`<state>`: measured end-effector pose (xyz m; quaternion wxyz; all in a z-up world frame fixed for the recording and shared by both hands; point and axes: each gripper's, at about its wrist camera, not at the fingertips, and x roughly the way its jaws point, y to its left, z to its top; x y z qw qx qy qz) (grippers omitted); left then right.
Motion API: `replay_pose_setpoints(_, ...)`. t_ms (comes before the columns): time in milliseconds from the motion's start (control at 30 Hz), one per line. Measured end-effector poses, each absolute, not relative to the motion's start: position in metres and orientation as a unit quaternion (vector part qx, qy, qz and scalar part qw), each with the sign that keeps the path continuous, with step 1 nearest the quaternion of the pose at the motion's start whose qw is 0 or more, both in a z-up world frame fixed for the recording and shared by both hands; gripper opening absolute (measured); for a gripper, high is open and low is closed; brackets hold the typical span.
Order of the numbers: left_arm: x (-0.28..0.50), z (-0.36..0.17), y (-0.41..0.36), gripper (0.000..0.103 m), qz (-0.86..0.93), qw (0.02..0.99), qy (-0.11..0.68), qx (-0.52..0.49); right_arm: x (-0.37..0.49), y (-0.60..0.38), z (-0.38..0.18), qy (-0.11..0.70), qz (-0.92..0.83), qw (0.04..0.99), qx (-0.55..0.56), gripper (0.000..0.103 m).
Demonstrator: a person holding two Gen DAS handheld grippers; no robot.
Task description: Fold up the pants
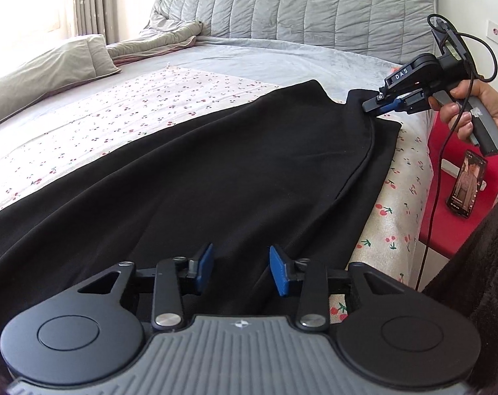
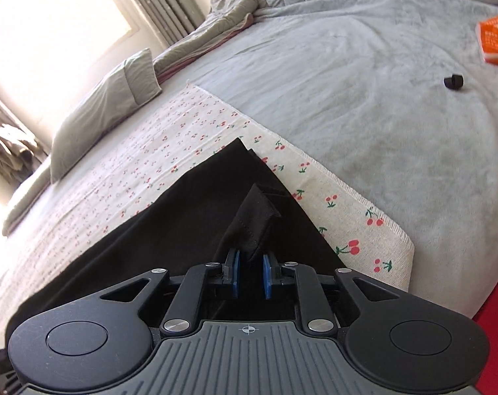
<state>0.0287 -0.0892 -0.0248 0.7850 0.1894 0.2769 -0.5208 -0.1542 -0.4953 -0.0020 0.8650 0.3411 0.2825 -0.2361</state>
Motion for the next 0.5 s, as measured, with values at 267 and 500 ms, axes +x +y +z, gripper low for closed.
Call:
replay_pose_setpoints(267, 0.019, -0.024, -0.088, 0.038, -0.535, 0.777, 0.259, 0.207, -0.173, -0.508, -0.006, 0.261, -0.266, 0.843, 0.389, 0.037)
replay_pose_setpoints(500, 0.008, -0.028, -0.094, 0.012, -0.537, 0.772, 0.243, 0.236, -0.166, -0.502, -0.01, 0.286, -0.294, 0.849, 0.333, 0.011)
